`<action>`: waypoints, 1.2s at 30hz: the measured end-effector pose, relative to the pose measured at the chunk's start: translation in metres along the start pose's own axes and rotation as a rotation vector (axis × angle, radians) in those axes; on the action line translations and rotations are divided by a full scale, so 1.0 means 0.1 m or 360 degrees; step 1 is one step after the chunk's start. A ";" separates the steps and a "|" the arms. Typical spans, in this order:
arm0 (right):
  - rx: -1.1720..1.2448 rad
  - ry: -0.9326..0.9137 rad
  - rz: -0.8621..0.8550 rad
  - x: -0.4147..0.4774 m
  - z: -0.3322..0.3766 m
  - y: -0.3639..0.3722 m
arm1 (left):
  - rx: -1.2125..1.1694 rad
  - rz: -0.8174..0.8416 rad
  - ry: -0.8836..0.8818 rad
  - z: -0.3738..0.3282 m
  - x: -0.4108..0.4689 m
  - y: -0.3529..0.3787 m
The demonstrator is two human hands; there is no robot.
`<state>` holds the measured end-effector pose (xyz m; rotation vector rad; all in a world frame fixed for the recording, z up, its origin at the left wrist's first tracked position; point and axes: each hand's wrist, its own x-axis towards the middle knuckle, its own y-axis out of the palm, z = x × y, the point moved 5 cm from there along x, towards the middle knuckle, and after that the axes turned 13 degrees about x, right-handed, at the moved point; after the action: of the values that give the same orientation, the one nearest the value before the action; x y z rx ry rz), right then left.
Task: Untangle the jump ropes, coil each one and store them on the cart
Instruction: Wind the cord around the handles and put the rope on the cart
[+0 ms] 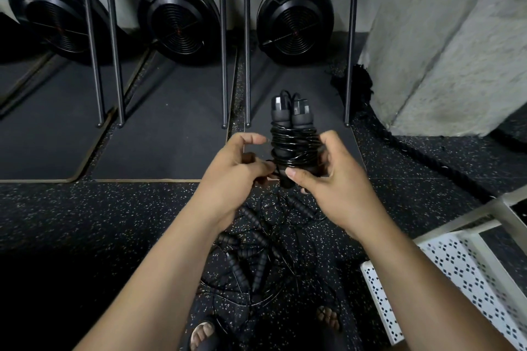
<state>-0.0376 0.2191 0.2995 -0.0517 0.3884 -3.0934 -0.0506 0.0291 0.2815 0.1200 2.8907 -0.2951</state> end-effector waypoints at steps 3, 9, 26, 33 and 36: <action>-0.0180 -0.0052 -0.0055 -0.05 0.09 0.01 | -0.0219 -0.0025 -0.0076 0.02 0.03 -0.07; 0.0516 0.0222 0.0325 -0.17 -0.02 0.19 | 0.0041 -0.0208 0.0058 0.04 0.06 -0.16; 0.0195 0.0199 0.0399 -0.16 -0.10 0.30 | 0.0168 -0.0154 -0.0021 -0.03 0.00 0.02; 0.0544 0.0243 0.0401 -0.17 -0.10 0.26 | 0.0296 -0.0164 -0.0054 -0.12 -0.06 -0.04; 0.0404 0.0271 0.0562 -0.20 -0.09 0.27 | 0.0147 -0.0307 -0.0062 -0.14 -0.05 -0.17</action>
<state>-0.0173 0.1961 0.2834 0.2574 0.0013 -2.7745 -0.0506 0.0150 0.2993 -0.1487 2.8533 -0.4600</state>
